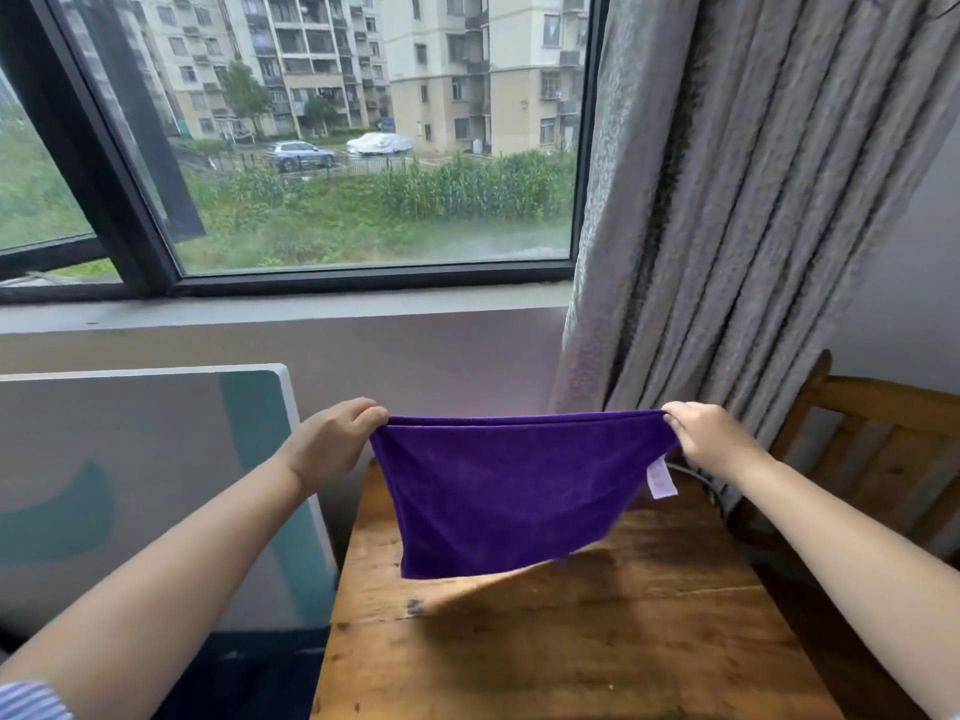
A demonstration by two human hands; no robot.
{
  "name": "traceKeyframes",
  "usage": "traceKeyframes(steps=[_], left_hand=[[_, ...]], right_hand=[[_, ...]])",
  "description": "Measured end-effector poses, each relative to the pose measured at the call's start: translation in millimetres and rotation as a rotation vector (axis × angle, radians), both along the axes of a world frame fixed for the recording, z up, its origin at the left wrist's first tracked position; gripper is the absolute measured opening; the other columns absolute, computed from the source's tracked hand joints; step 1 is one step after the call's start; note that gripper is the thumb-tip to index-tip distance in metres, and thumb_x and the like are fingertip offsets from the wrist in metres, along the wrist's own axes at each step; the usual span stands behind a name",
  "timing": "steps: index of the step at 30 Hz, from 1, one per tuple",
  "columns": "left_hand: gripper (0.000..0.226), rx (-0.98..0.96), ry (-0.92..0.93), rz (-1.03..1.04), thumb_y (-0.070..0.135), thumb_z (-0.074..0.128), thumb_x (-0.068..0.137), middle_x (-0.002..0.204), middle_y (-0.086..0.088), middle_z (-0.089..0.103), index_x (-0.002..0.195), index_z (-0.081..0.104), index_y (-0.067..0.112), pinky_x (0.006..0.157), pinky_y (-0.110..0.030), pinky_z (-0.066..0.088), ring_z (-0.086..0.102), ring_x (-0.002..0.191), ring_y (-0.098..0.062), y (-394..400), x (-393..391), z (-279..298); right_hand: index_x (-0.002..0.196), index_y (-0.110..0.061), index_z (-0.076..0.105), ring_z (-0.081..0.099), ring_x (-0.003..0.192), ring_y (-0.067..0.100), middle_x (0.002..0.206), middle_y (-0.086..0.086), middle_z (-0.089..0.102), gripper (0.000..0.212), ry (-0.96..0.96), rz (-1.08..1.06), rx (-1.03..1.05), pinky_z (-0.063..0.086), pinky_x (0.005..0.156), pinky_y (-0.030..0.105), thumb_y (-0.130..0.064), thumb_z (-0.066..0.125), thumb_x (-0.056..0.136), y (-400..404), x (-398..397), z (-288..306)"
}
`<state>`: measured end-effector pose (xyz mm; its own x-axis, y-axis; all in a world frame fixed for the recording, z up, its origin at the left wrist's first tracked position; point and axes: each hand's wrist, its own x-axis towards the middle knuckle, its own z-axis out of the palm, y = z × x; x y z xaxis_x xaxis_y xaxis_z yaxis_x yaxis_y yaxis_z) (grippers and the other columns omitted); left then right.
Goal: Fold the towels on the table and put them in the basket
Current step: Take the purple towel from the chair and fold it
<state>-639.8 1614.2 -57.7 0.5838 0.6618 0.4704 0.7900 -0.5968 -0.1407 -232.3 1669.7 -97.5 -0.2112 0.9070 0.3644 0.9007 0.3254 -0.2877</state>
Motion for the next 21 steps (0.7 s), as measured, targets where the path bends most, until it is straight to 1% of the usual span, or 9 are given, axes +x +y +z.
traceKeyframes(steps=[3,6,10,13,15,17,18,20,21], left_hand=[[0.029,-0.136,-0.121,0.138,-0.026,0.074,0.05,0.066,-0.017,0.065,0.068,0.063,-0.005,0.047,-0.029,0.056,0.064,0.051,-0.028,6.2,0.3,-10.2],[0.008,-0.292,-0.243,0.296,-0.013,0.059,0.077,0.087,-0.023,0.066,0.081,0.065,-0.01,0.07,-0.039,0.055,0.064,0.076,-0.038,10.5,3.2,-12.6],[0.015,-0.386,-0.253,0.442,-0.004,0.05,0.086,0.098,-0.021,0.066,0.092,0.063,-0.008,0.079,-0.036,0.046,0.06,0.09,-0.037,16.5,4.5,-4.8],[0.019,-0.364,-0.311,0.532,-0.01,0.045,0.085,0.103,-0.024,0.063,0.1,0.057,-0.007,0.079,-0.038,0.044,0.058,0.094,-0.038,22.8,5.1,-0.4],[0.026,-0.344,-0.289,0.608,-0.01,0.043,0.086,0.11,-0.022,0.06,0.109,0.053,-0.005,0.082,-0.04,0.044,0.057,0.099,-0.038,30.0,9.7,2.8],[0.024,-0.298,-0.241,0.702,-0.006,0.041,0.087,0.111,-0.019,0.057,0.108,0.054,-0.003,0.079,-0.04,0.045,0.058,0.099,-0.037,33.7,19.0,7.4],[0.024,-0.239,-0.235,0.737,-0.006,0.041,0.087,0.109,-0.02,0.057,0.105,0.057,-0.003,0.075,-0.04,0.044,0.057,0.098,-0.038,36.0,23.0,12.1],[0.024,-0.067,-0.382,0.729,-0.008,0.042,0.086,0.104,-0.025,0.058,0.1,0.06,-0.006,0.07,-0.041,0.042,0.056,0.094,-0.041,40.3,24.4,17.5],[0.023,-0.007,-0.45,0.725,-0.009,0.043,0.085,0.104,-0.027,0.058,0.099,0.061,-0.007,0.07,-0.043,0.043,0.056,0.094,-0.042,40.9,22.0,18.1]], right_hand=[[0.097,0.014,0.06,0.061,0.093,0.043,0.096,0.033,0.064,0.021,0.052,-0.033,-0.017,0.044,0.076,0.043,-0.001,0.046,0.092,0.6,-2.8,2.2],[0.096,0.012,0.06,0.062,0.093,0.042,0.096,0.032,0.064,0.022,0.051,-0.044,-0.021,0.044,0.077,0.044,-0.005,0.046,0.092,4.3,-4.6,2.7],[0.092,0.011,0.059,0.062,0.092,0.042,0.094,0.031,0.064,0.04,0.032,-0.027,-0.013,0.044,0.076,0.045,-0.022,0.038,0.093,4.1,-8.4,11.9],[0.094,0.011,0.056,0.06,0.097,0.042,0.101,0.031,0.062,0.029,0.029,-0.053,-0.061,0.043,0.077,0.046,-0.015,0.042,0.096,4.3,-14.4,18.5],[0.1,0.006,0.056,0.059,0.102,0.039,0.108,0.027,0.062,0.031,0.008,-0.123,-0.088,0.043,0.078,0.042,-0.019,0.039,0.097,7.2,-24.9,22.0],[0.099,0.004,0.059,0.058,0.103,0.038,0.108,0.025,0.062,0.034,0.007,-0.201,-0.062,0.044,0.078,0.04,-0.021,0.036,0.097,9.4,-38.0,28.7],[0.093,0.006,0.061,0.059,0.097,0.04,0.1,0.028,0.063,0.038,0.06,-0.209,0.031,0.045,0.075,0.041,-0.021,0.036,0.095,11.2,-44.0,31.2],[0.074,0.009,0.063,0.061,0.075,0.043,0.076,0.03,0.063,0.041,0.209,-0.229,0.249,0.049,0.064,0.042,-0.021,0.037,0.086,12.1,-52.0,34.2],[0.067,0.007,0.062,0.061,0.065,0.041,0.066,0.027,0.061,0.04,0.199,-0.239,0.321,0.05,0.056,0.04,-0.021,0.039,0.083,12.3,-52.7,32.0]])
